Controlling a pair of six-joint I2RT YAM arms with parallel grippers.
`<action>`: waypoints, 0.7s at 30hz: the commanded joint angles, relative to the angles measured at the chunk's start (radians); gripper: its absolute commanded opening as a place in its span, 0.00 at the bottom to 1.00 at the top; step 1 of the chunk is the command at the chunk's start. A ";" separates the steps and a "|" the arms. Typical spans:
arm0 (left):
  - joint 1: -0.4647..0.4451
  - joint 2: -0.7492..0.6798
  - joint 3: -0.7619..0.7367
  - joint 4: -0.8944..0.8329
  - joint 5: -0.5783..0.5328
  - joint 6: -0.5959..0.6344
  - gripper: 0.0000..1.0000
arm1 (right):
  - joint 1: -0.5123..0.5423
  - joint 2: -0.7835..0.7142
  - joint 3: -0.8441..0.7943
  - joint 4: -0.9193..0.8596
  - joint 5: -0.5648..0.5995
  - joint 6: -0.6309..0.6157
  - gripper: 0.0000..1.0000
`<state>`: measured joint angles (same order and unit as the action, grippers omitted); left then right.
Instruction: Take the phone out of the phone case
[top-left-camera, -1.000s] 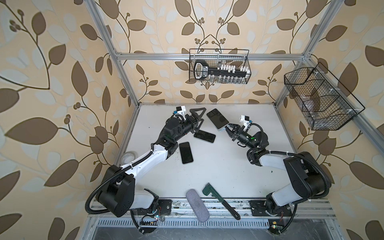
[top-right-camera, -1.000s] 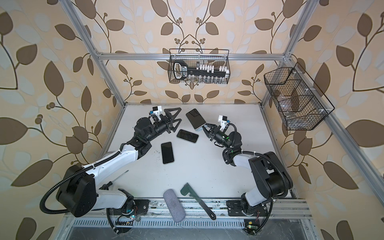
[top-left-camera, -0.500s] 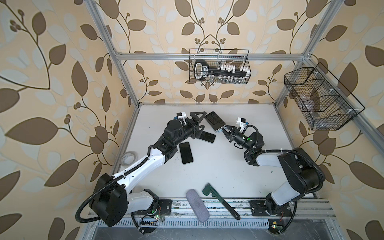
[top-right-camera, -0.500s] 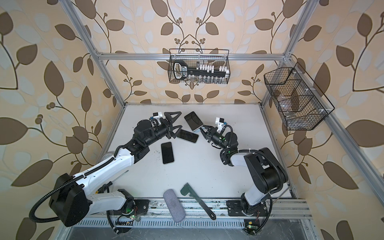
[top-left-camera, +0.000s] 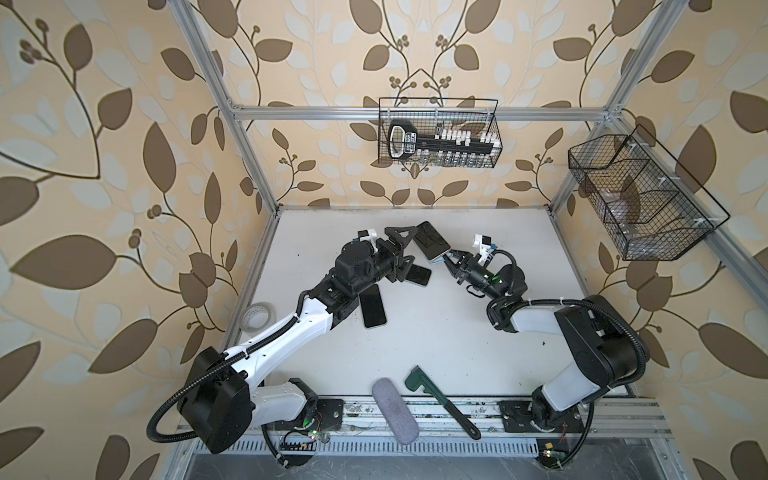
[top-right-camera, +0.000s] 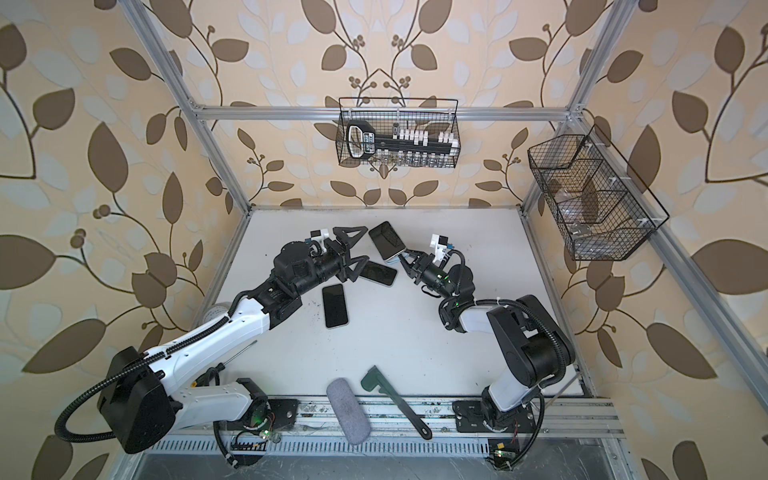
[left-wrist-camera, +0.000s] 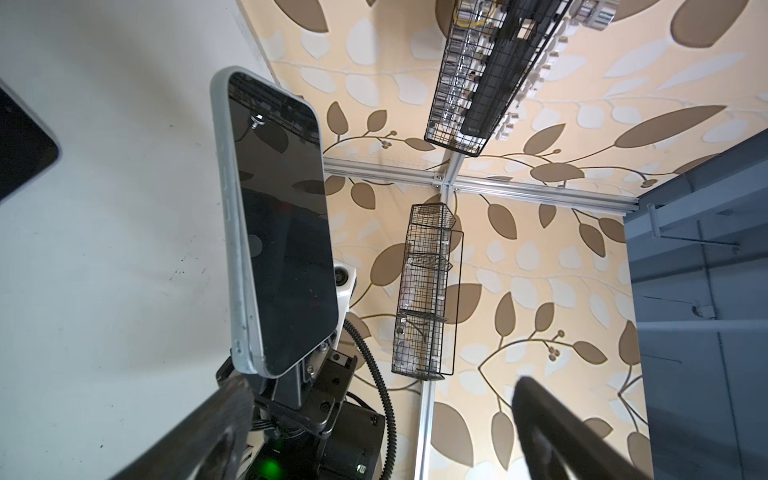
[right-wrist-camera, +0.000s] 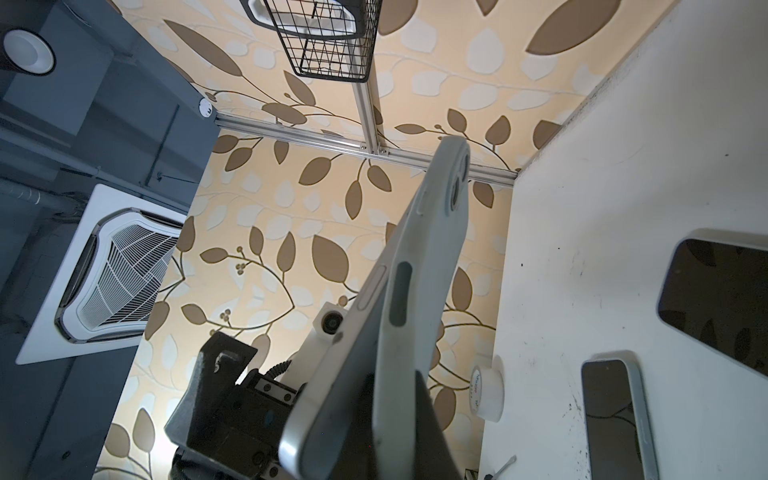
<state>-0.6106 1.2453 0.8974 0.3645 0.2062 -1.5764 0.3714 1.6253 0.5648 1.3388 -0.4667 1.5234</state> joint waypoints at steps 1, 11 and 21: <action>-0.023 0.025 0.058 0.040 -0.001 -0.025 0.99 | 0.006 0.001 0.012 0.123 0.030 -0.002 0.04; -0.074 0.095 0.070 0.083 -0.010 -0.059 0.99 | 0.021 -0.002 0.006 0.147 0.069 -0.002 0.04; -0.075 0.118 0.091 0.122 -0.006 -0.070 0.99 | 0.033 -0.009 -0.009 0.146 0.080 -0.015 0.04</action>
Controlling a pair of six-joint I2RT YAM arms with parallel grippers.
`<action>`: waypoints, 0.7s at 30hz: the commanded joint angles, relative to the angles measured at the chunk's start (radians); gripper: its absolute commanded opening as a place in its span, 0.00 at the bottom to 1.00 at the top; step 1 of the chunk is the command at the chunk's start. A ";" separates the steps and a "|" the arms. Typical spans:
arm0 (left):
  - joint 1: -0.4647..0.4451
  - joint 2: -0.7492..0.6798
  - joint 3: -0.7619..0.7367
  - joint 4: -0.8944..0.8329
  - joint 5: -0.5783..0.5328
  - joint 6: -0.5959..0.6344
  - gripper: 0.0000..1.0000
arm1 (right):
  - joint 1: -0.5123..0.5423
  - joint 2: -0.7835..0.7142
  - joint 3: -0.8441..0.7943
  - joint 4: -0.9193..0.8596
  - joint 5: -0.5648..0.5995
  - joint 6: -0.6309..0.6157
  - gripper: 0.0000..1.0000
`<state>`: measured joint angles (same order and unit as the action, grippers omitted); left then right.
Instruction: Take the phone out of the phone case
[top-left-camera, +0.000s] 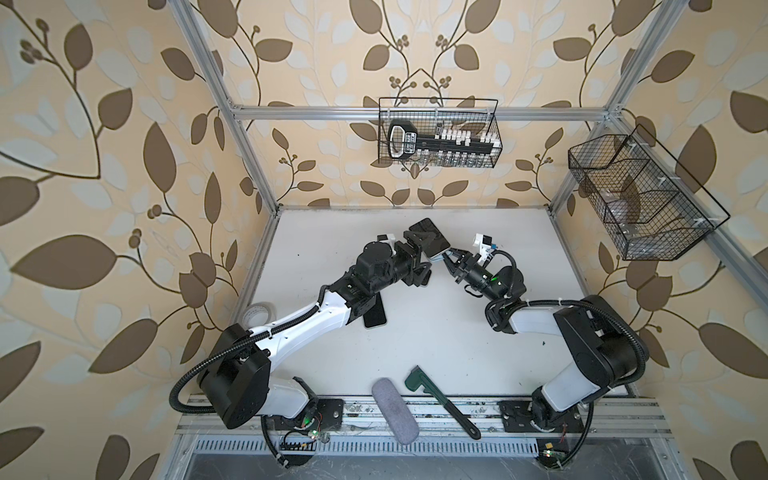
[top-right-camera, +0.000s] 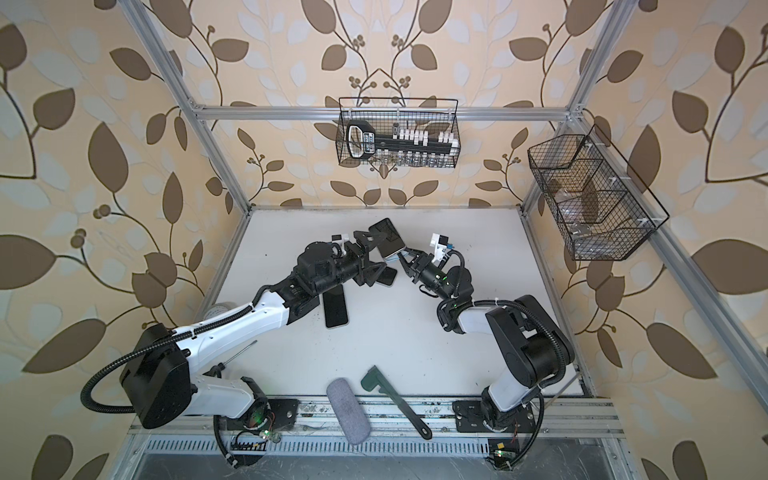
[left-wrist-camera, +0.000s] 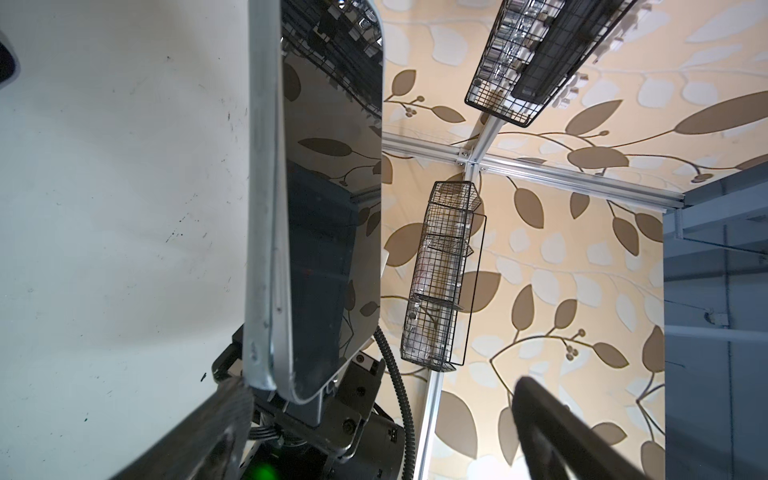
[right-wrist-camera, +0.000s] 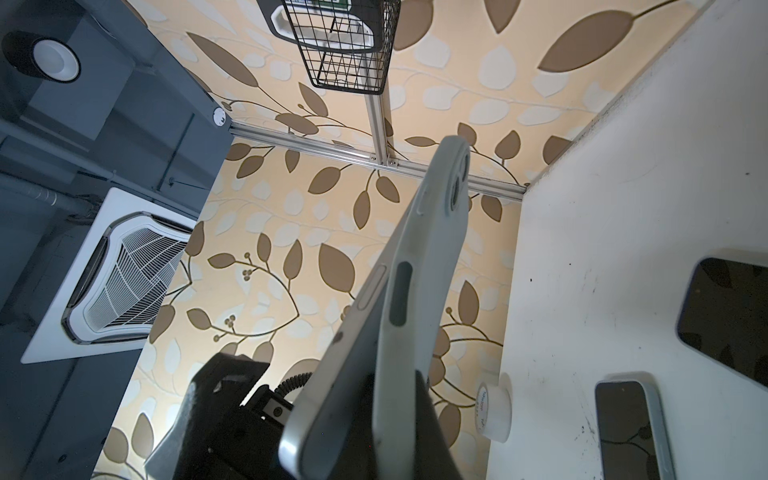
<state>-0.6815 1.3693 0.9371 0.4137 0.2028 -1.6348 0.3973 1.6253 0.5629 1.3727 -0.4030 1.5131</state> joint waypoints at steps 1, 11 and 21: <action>-0.004 -0.006 0.053 0.072 -0.003 -0.010 0.99 | 0.008 -0.008 -0.008 0.112 0.015 -0.007 0.03; -0.004 -0.004 0.048 0.075 -0.011 0.000 0.99 | 0.018 -0.002 -0.013 0.115 0.016 -0.014 0.03; -0.004 0.019 0.053 0.066 -0.026 0.027 0.99 | 0.031 -0.017 -0.036 0.123 0.030 -0.022 0.03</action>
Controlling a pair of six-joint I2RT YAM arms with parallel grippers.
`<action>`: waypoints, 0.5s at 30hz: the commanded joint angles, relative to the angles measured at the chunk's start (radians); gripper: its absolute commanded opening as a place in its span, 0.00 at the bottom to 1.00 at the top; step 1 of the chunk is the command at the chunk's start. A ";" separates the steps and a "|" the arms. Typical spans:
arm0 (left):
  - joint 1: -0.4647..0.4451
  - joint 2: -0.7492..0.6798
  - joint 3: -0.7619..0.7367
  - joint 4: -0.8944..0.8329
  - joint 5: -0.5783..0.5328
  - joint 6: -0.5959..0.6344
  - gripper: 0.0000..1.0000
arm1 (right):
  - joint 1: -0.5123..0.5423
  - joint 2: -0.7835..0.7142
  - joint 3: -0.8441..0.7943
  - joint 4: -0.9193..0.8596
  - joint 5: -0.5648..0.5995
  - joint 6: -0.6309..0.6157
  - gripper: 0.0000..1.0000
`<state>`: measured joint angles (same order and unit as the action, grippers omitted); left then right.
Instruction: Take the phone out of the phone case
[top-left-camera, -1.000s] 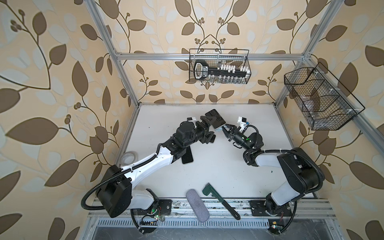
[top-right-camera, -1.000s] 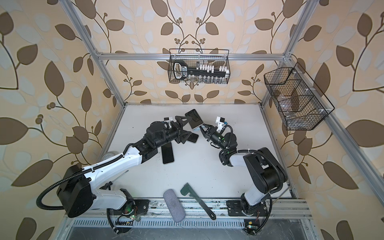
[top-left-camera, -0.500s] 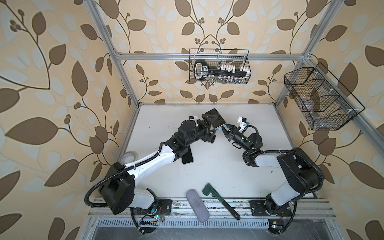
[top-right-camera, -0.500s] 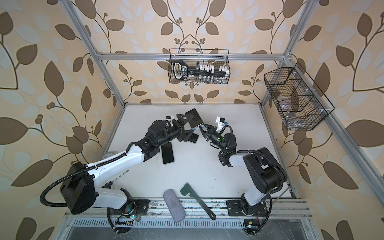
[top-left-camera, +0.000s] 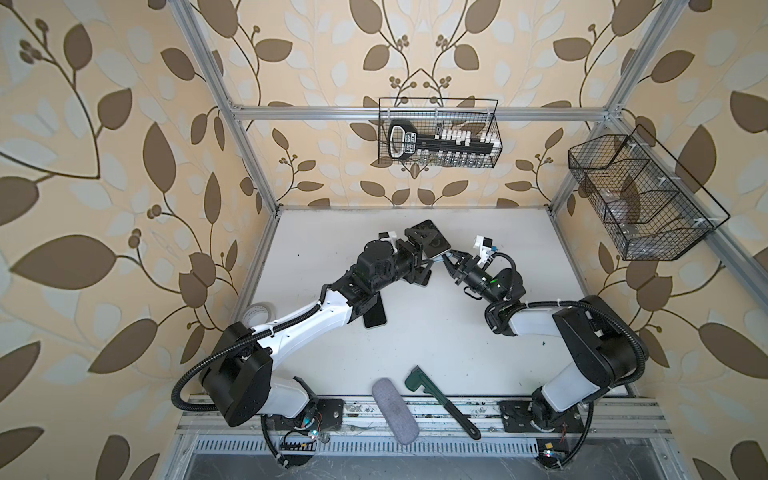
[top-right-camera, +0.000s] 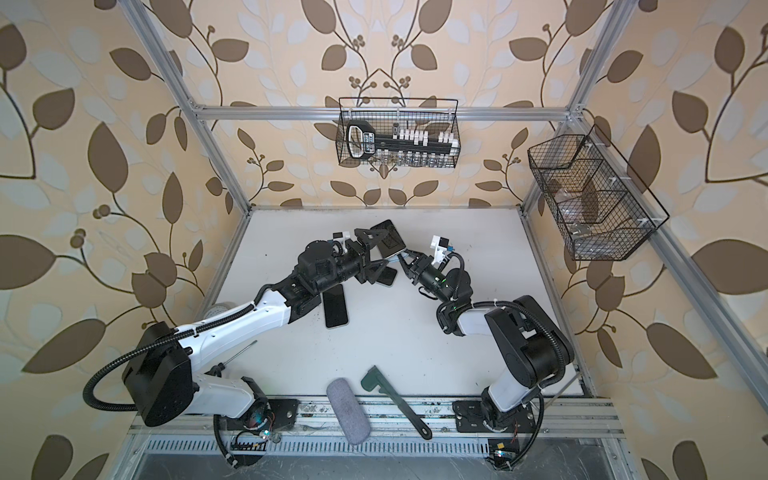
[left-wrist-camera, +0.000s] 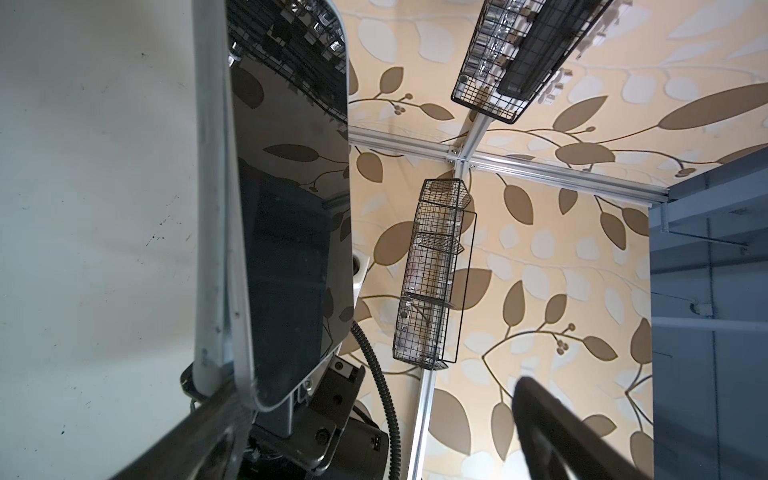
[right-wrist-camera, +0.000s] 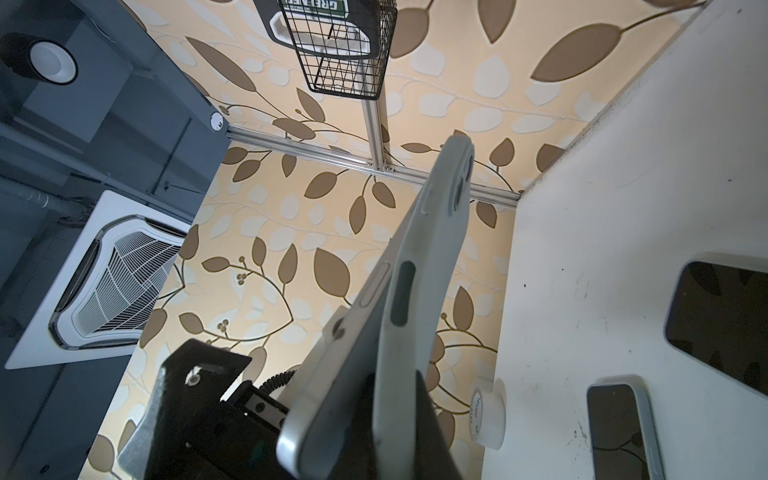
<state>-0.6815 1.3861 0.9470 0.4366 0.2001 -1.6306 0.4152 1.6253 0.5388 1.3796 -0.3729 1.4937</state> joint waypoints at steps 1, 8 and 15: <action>-0.004 0.005 0.044 0.042 -0.024 0.028 0.98 | 0.014 -0.020 -0.015 0.117 0.002 -0.003 0.03; -0.005 0.016 0.040 0.028 -0.037 0.058 0.86 | 0.025 -0.020 -0.023 0.131 0.008 -0.001 0.03; -0.004 0.030 0.030 0.023 -0.045 0.075 0.72 | 0.028 -0.026 -0.031 0.139 0.014 0.002 0.03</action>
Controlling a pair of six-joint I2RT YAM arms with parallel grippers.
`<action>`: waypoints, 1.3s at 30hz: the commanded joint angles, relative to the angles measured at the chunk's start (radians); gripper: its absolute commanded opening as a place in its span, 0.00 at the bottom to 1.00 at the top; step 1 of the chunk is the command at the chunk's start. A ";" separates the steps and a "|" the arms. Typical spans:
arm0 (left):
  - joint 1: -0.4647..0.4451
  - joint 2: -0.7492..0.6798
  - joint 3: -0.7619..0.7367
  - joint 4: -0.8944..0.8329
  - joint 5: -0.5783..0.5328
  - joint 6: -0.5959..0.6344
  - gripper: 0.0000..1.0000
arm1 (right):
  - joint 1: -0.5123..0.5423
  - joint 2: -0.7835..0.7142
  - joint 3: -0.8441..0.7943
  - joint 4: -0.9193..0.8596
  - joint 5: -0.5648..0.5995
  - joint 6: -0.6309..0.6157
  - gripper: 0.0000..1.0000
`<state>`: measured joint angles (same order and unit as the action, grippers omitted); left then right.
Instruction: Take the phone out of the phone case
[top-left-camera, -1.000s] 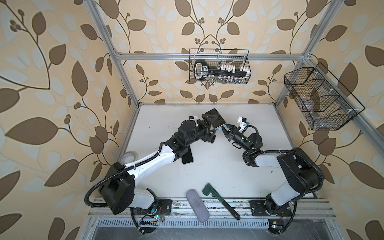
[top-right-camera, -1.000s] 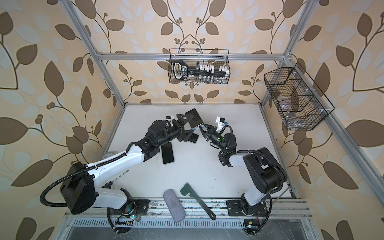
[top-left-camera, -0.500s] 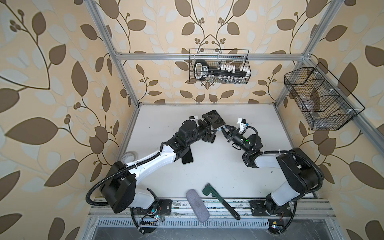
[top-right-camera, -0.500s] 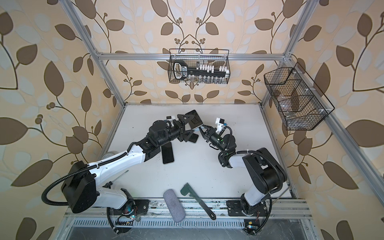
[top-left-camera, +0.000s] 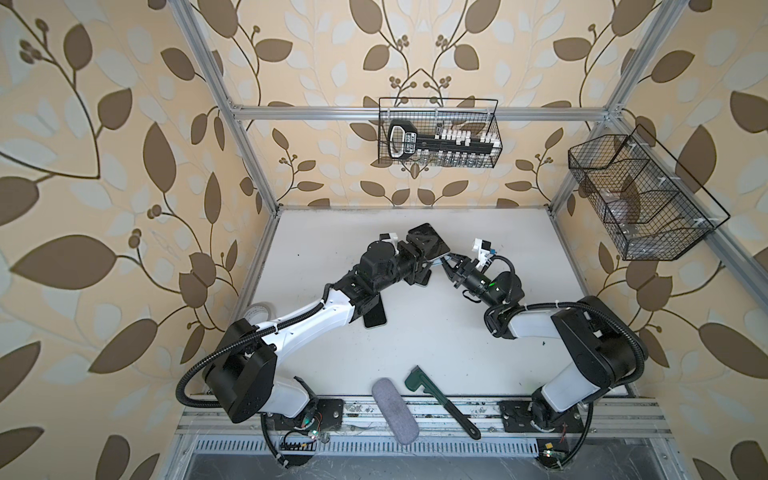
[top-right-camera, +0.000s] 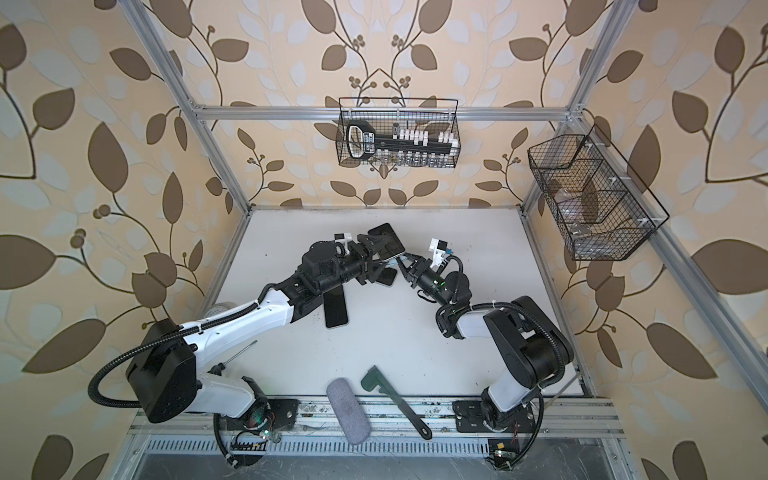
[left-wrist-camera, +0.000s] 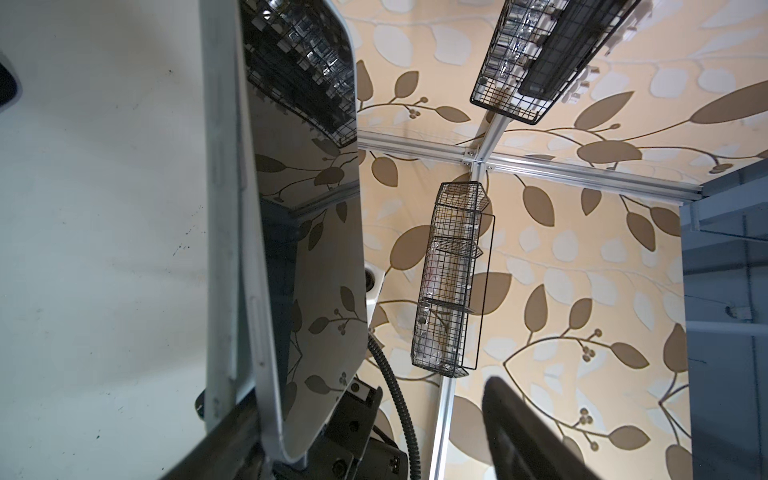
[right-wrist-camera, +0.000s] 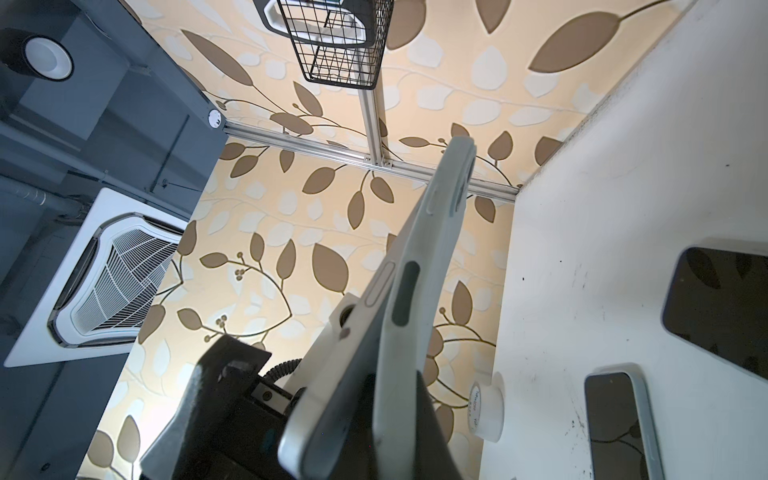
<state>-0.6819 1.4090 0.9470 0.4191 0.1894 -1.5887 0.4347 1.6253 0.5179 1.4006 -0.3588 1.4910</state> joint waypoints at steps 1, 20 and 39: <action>-0.003 0.010 0.030 0.041 -0.036 0.034 0.70 | 0.010 -0.028 -0.010 0.119 0.001 0.005 0.03; -0.004 0.052 0.018 0.079 -0.025 0.023 0.12 | 0.015 -0.041 -0.019 0.116 0.009 0.000 0.03; -0.004 0.039 0.088 0.189 0.013 -0.020 0.00 | 0.019 -0.179 -0.036 -0.302 0.083 -0.297 0.03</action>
<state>-0.6880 1.4693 0.9554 0.4816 0.2031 -1.6009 0.4454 1.4883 0.4973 1.2049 -0.2955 1.3106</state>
